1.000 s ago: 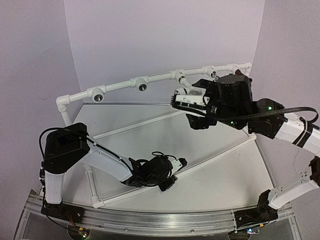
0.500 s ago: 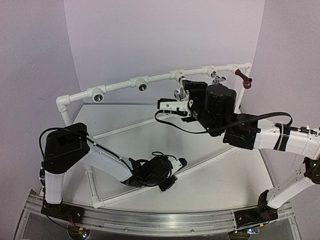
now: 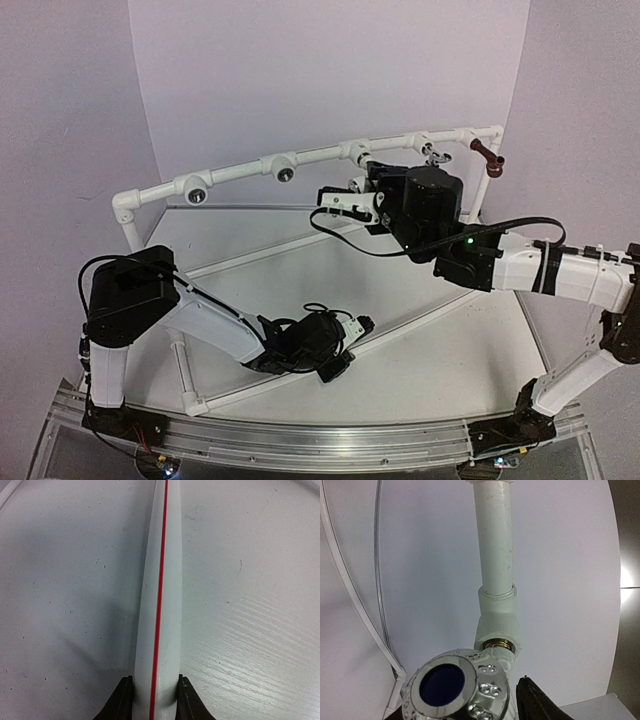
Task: Install the water faucets
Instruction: Screw the water faucet onto the adaptor.
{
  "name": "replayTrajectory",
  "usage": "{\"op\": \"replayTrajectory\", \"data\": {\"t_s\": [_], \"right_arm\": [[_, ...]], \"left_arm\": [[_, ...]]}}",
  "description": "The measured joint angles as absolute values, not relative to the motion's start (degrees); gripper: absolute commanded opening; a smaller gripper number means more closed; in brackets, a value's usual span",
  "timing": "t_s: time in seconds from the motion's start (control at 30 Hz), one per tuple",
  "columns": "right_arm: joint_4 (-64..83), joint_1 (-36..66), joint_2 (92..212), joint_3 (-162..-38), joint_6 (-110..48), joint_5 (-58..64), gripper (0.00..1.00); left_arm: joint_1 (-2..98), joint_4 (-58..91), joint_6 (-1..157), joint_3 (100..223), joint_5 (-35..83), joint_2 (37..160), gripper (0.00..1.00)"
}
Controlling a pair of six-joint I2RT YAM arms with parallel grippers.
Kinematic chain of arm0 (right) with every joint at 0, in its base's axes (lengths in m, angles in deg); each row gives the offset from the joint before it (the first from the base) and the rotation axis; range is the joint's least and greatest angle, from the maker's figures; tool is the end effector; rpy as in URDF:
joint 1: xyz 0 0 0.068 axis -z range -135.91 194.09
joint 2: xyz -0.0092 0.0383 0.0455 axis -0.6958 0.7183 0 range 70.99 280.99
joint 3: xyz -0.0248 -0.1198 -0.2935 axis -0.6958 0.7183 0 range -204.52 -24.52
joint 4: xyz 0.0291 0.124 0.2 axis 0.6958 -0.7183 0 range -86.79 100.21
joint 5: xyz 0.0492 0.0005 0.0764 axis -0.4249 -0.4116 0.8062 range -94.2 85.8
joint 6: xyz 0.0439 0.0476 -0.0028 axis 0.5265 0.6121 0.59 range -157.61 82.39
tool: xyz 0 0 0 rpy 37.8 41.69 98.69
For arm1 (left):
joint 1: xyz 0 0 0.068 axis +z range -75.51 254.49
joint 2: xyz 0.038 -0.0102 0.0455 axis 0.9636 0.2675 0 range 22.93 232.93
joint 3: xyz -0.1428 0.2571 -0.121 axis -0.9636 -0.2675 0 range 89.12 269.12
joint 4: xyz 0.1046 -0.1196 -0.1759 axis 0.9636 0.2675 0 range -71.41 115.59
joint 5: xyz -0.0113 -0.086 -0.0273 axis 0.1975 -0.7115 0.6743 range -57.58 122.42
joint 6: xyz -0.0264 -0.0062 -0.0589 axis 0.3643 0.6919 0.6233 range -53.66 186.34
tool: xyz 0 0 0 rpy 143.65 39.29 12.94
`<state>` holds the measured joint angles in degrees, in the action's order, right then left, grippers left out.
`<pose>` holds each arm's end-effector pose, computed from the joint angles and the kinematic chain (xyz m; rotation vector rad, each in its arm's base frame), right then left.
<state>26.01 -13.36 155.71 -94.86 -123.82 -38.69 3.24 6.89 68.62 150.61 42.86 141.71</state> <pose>0.2038 0.2661 0.4293 -1.3096 0.9453 -0.8545 0.1453 -0.3993 0.1456 1.2775 2.0171 -0.4084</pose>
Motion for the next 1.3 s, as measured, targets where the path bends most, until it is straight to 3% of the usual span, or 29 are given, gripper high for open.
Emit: {"op": "replayTrajectory", "data": {"t_s": [0.17,0.33,0.6,0.93,1.3], "right_arm": [[27.2,-13.1,156.4,-94.9,-121.0,-38.7,0.39],[28.7,-13.1,156.5,-94.9,-116.8,-39.5,0.19],[30.0,-13.1,156.6,-95.1,-100.4,-40.9,0.11],[29.7,-12.0,155.6,-95.3,-55.1,-40.9,0.00],[27.6,-7.9,153.2,-93.5,1.0,-32.8,0.00]], "left_arm": [[3.2,6.9,68.7,150.6,42.9,141.7,0.00],[3.3,6.9,68.7,150.6,42.8,141.7,0.00],[3.3,6.9,68.7,150.6,42.7,141.7,0.00],[3.3,6.9,68.8,150.6,42.7,141.7,0.00],[3.3,6.9,68.8,150.6,42.7,141.7,0.00]]}}
